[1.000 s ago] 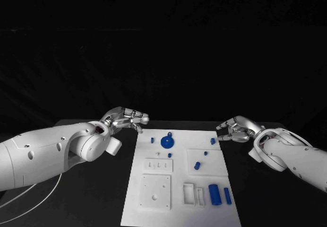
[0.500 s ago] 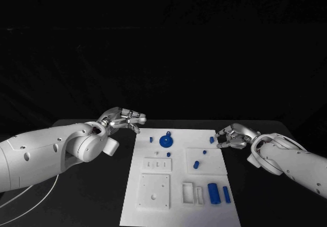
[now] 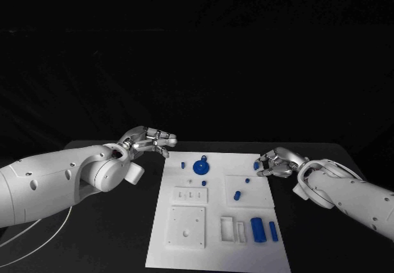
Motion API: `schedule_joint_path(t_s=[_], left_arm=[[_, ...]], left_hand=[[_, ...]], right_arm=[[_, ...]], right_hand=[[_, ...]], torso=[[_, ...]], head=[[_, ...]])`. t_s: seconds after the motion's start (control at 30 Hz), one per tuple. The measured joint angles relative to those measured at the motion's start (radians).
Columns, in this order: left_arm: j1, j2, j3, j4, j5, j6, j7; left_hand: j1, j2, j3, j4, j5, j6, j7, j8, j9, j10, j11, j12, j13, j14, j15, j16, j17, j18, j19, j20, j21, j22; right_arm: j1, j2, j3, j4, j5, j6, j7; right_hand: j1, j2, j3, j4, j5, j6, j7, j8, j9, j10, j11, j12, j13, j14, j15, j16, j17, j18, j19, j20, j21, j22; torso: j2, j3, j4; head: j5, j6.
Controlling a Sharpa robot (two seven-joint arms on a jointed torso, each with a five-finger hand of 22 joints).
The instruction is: Assemble the parts on the task board
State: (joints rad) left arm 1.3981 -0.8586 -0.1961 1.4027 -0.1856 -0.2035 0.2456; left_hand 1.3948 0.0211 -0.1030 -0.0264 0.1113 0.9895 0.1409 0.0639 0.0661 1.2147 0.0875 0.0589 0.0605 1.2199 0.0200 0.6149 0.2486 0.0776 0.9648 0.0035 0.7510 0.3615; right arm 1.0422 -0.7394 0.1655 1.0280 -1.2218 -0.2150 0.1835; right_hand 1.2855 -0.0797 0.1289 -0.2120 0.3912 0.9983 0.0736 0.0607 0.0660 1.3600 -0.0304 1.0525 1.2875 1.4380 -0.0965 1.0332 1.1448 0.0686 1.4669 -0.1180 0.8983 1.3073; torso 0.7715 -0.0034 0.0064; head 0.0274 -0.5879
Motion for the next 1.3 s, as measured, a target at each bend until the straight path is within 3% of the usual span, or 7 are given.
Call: schedule_joint_path(t_s=[0.4,0.6,0.9,1.3], left_arm=[[0.000,0.001,0.000,-0.001,0.000,0.001,0.000],[0.000,0.002,0.000,-0.002,0.000,0.002,0.000],[0.000,0.003,0.000,-0.002,-0.001,0.004,-0.001],[0.000,0.004,0.000,-0.001,-0.001,0.005,-0.001]], left_hand=[[0.000,0.000,0.000,0.000,0.000,0.000,0.000,0.000,0.000,0.000,0.000,0.000,0.000,0.000,0.000,0.000,0.000,0.000,0.000,0.000,0.000,0.000],[0.000,0.000,0.000,0.000,0.000,0.000,0.000,0.000,0.000,0.000,0.000,0.000,0.000,0.000,0.000,0.000,0.000,0.000,0.000,0.000,0.000,0.000],[0.000,0.000,0.000,0.000,0.000,0.000,0.000,0.000,0.000,0.000,0.000,0.000,0.000,0.000,0.000,0.000,0.000,0.000,0.000,0.000,0.000,0.000],[0.000,0.000,0.004,-0.004,0.000,0.000,0.000,0.000,0.000,0.000,0.000,0.000,0.000,0.000,0.000,0.000,0.000,0.000,0.000,0.000,0.004,0.001]], right_arm=[[-0.001,0.020,0.000,-0.012,0.002,-0.012,0.003],[-0.002,0.026,0.000,-0.017,0.003,-0.018,0.004],[-0.004,0.030,0.000,-0.019,0.004,-0.026,0.005],[-0.005,0.034,0.000,-0.019,0.006,-0.069,0.005]], right_hand=[[-0.008,0.008,0.019,0.006,-0.017,0.022,0.004,0.000,0.000,0.004,0.004,0.004,0.003,0.004,0.004,0.004,0.004,0.000,0.000,0.000,0.004,0.000],[-0.019,0.012,0.077,0.001,-0.062,0.073,0.006,0.000,0.002,0.007,0.007,0.008,0.005,0.007,0.007,0.004,0.006,0.000,0.000,0.000,0.004,0.000],[-0.024,0.018,0.108,0.002,-0.117,0.143,-0.001,0.000,0.006,0.011,0.011,0.012,0.007,0.007,0.007,0.008,0.009,0.000,0.000,0.000,0.011,0.000],[-0.027,0.042,0.167,0.005,-0.187,0.205,-0.011,-0.003,0.021,0.016,0.009,0.018,0.010,0.011,0.004,0.016,0.020,0.000,0.000,0.000,0.021,0.000]], torso=[[-0.001,0.0001,-0.0015],[-0.001,0.0006,-0.0013],[-0.001,0.0013,-0.0025],[-0.002,0.0013,-0.0025]], head=[[0.000,-0.003],[-0.001,0.000],[0.002,0.002],[0.001,0.001]])
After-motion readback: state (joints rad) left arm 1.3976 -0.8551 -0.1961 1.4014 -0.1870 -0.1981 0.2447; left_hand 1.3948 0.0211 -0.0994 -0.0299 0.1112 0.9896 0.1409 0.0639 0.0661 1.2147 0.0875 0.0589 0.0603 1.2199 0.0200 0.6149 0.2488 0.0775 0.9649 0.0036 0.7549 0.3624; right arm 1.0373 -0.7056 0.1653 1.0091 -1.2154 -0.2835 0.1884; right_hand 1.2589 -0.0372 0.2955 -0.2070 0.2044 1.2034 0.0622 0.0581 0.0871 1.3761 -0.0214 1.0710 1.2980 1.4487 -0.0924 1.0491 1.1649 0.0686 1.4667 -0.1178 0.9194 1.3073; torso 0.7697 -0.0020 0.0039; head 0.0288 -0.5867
